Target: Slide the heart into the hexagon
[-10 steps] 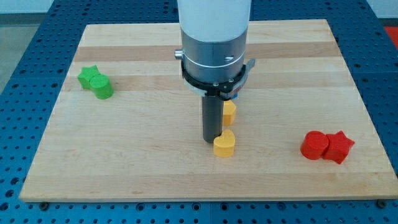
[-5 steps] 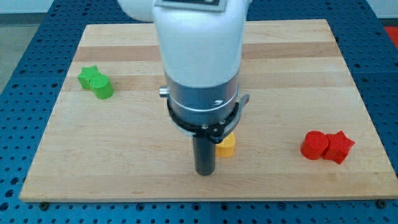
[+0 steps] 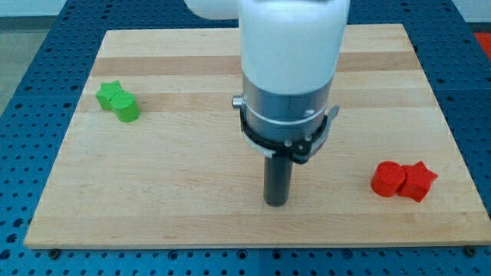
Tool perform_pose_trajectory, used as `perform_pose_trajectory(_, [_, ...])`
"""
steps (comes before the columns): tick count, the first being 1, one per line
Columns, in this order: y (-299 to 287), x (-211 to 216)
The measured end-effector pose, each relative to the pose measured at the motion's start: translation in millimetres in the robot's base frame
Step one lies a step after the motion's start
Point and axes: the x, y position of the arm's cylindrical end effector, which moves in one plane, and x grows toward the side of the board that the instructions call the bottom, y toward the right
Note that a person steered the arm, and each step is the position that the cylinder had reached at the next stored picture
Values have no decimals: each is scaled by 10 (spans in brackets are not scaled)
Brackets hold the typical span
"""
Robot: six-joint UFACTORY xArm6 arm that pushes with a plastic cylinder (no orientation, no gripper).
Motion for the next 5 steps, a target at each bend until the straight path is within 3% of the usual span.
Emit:
perform_pose_trajectory(1, [0,-396])
perform_pose_trajectory(3, [-117,-438])
perform_pose_trajectory(5, [-915,-713])
